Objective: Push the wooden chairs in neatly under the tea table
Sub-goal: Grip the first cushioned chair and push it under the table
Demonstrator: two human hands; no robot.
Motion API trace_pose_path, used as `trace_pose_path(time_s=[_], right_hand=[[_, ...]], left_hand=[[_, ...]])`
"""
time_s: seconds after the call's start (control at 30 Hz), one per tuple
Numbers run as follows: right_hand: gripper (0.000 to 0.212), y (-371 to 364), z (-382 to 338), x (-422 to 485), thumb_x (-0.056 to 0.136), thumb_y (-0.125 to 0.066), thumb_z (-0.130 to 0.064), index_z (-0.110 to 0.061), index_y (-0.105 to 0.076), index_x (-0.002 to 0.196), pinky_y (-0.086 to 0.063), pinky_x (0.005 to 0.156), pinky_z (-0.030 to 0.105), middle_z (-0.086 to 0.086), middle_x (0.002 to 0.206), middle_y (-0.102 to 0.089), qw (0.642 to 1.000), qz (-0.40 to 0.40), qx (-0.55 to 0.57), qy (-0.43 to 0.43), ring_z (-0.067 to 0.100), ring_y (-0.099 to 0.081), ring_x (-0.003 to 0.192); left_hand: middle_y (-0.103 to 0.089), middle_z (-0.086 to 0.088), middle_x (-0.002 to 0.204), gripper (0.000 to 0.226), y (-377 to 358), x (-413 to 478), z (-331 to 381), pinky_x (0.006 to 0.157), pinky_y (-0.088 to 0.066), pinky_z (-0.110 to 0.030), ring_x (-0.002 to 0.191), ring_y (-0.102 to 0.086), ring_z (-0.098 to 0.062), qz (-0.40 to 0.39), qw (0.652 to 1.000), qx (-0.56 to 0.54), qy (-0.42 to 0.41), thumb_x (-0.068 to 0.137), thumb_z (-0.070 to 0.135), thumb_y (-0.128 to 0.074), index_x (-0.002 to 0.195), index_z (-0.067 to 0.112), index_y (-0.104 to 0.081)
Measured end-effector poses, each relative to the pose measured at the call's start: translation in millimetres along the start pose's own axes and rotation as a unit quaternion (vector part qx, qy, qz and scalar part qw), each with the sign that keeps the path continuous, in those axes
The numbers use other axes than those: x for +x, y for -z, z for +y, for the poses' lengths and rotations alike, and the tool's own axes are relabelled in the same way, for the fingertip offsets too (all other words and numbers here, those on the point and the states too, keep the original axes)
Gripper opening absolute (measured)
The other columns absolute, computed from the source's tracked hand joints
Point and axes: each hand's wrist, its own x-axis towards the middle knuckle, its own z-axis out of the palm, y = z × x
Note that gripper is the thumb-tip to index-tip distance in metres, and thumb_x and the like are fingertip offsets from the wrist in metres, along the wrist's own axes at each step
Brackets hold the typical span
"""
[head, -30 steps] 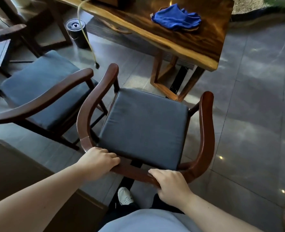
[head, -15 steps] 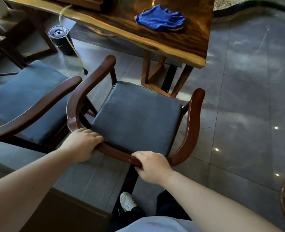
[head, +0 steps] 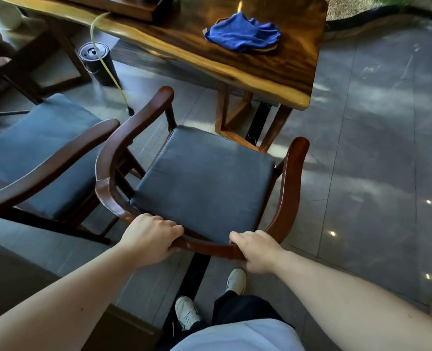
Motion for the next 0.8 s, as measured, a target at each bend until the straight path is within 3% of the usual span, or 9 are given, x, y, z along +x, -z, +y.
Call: trace_pose_path(time_s=[0.3,0.53,0.67,0.73,0.8], right_hand=[[0.028,35.9,103.0,-23.0,0.077,-0.065,-0.023,-0.025,-0.041,0.092,-0.038,0.087,0.037,-0.006,0.089,-0.063,0.999,-0.003,-0.001,-0.053,0.021,-0.057,0.082],[0.032,29.6,110.1,-30.4,0.068,-0.061,-0.014,-0.024,-0.049,0.096,-0.040,0.089,0.037,-0.005,0.094,-0.064,0.999,-0.003,-0.004,-0.049,0.021,-0.058,0.090],[0.053,30.3,80.8,-28.7,0.066,-0.062,-0.026,-0.021,-0.059,0.118,-0.046,0.094,0.038,-0.003,0.117,-0.065,0.993,0.104,0.051,-0.007,0.019,-0.057,0.110],[0.055,26.9,52.4,-18.7,0.071,-0.061,-0.036,-0.021,-0.059,0.123,-0.046,0.095,0.038,-0.003,0.122,-0.064,0.986,0.142,0.087,0.004,0.018,-0.056,0.114],[0.049,23.5,32.0,-5.7,0.075,-0.056,-0.048,-0.025,-0.063,0.117,-0.051,0.086,0.040,-0.005,0.114,-0.069,0.983,0.161,0.087,-0.026,0.020,-0.061,0.106]], left_hand=[[-0.061,0.008,0.057,0.042,15.8,85.4,64.4,0.043,-0.026,-0.025,0.046,-0.060,-0.021,0.015,0.999,0.029,0.014,0.058,0.056,-0.076,0.067,0.025,-0.049],[-0.063,0.006,0.068,0.033,8.7,75.6,62.8,0.046,-0.042,-0.030,0.060,-0.062,-0.023,0.010,1.000,-0.001,0.008,0.066,0.048,-0.071,0.077,0.024,-0.053],[-0.066,0.008,0.078,0.031,3.6,44.9,3.6,0.063,-0.052,-0.034,0.073,-0.064,-0.022,0.017,0.999,-0.032,0.033,0.077,0.051,-0.046,0.087,0.025,-0.059],[-0.068,0.012,0.079,0.032,2.6,44.1,-16.5,0.060,-0.053,-0.031,0.073,-0.065,-0.019,-0.001,0.999,-0.039,0.006,0.077,0.052,-0.043,0.087,0.029,-0.061],[-0.068,0.012,0.075,0.035,3.1,50.0,-28.4,0.053,-0.047,-0.029,0.070,-0.066,-0.017,-0.038,0.998,-0.030,-0.030,0.077,0.052,-0.035,0.084,0.030,-0.061]])
